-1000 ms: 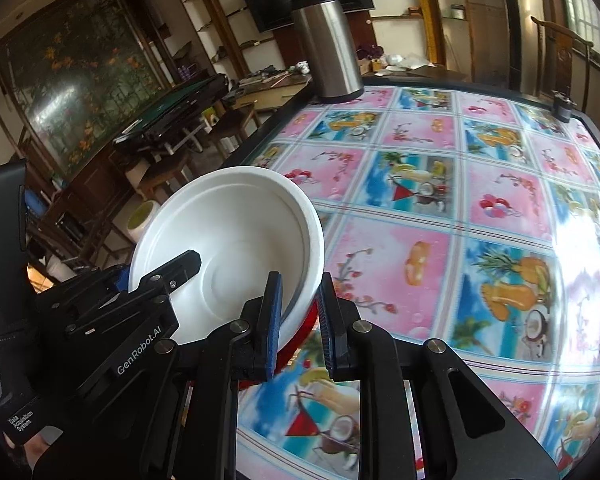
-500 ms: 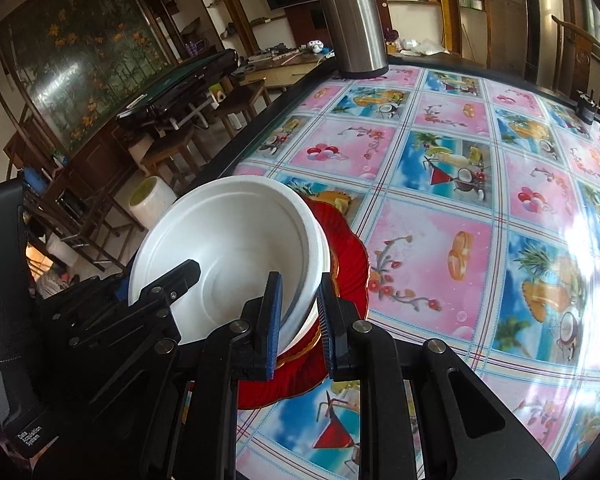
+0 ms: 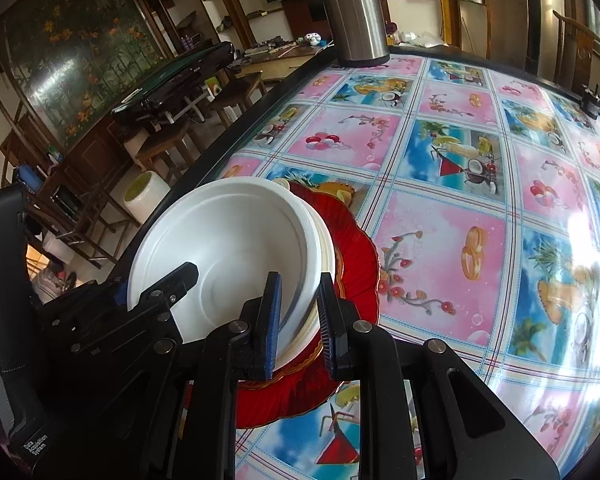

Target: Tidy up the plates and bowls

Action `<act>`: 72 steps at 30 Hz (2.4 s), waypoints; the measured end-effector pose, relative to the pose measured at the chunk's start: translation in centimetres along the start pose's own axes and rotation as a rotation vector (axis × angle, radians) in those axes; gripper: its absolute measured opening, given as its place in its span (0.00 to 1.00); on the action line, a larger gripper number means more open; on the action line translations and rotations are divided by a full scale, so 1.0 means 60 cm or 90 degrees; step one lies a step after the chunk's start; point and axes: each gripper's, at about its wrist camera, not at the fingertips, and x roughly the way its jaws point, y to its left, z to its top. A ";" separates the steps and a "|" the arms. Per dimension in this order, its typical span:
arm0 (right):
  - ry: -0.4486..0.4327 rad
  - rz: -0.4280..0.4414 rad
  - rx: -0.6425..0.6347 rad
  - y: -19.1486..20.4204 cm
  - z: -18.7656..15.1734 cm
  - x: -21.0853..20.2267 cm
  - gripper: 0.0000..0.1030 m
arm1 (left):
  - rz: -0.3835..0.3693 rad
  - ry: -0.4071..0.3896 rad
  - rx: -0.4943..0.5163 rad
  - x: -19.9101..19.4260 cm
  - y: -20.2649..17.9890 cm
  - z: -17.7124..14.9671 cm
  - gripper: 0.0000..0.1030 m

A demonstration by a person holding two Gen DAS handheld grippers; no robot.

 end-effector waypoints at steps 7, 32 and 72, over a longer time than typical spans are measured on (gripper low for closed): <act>-0.013 0.002 0.020 -0.012 -0.002 -0.010 0.26 | -0.017 -0.010 -0.002 0.000 -0.004 -0.001 0.57; -0.067 0.003 0.024 -0.036 -0.034 -0.095 0.27 | 0.013 -0.169 -0.029 -0.098 -0.006 -0.006 0.79; -0.070 -0.045 0.006 -0.053 -0.079 -0.093 0.27 | 0.004 -0.176 0.009 -0.106 -0.037 -0.039 0.80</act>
